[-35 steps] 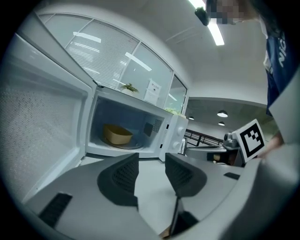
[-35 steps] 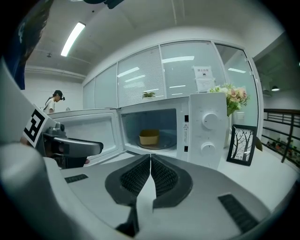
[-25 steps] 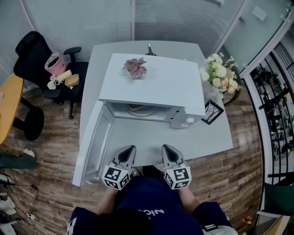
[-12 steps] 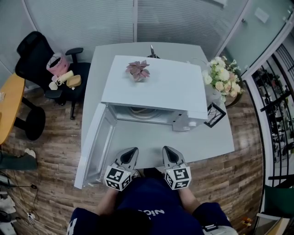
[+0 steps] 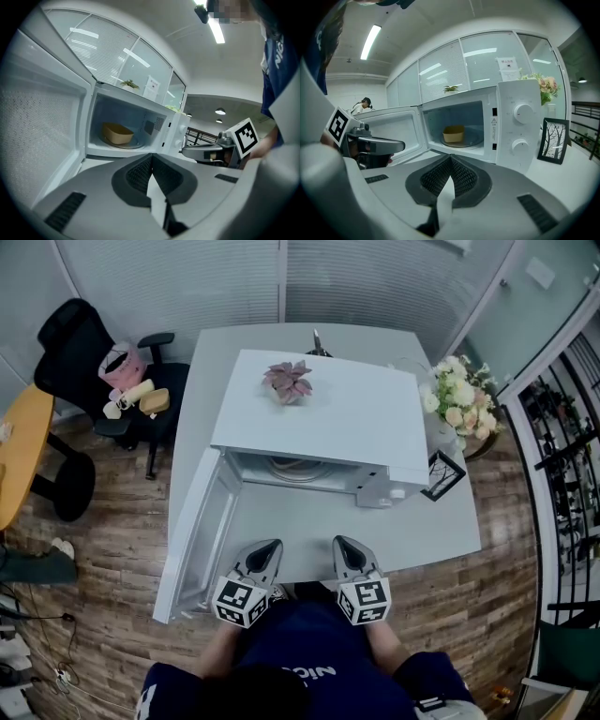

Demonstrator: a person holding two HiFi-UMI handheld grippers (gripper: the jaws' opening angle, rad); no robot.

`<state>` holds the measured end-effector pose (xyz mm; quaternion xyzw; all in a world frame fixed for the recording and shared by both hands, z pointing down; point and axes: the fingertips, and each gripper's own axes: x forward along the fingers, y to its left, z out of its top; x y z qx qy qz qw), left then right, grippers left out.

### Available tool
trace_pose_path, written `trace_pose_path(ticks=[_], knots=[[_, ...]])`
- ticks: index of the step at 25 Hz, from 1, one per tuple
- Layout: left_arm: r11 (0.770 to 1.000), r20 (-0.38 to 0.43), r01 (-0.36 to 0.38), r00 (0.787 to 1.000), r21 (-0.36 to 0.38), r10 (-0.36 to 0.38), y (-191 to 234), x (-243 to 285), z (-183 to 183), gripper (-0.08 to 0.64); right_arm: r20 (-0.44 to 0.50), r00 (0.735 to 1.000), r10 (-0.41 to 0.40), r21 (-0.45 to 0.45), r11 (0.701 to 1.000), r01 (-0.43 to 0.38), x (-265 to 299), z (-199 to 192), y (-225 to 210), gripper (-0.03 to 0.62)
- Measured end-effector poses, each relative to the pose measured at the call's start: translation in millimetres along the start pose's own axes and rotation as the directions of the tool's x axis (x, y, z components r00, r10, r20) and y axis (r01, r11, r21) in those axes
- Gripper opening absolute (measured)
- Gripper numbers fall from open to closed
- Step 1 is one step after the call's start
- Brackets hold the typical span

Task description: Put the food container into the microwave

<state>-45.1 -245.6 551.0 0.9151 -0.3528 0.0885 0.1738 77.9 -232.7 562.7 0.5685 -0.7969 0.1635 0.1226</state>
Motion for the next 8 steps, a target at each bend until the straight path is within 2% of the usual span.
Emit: trace_pose_path(ticks=[8], knots=[[1.000,0.001,-0.001,1.000,0.003,0.001,-1.3,1.0,0.4,0.002,0.002,1.000,-0.003,-0.002,1.000,0.003,-1.0,1.0,-3.2,0.008]])
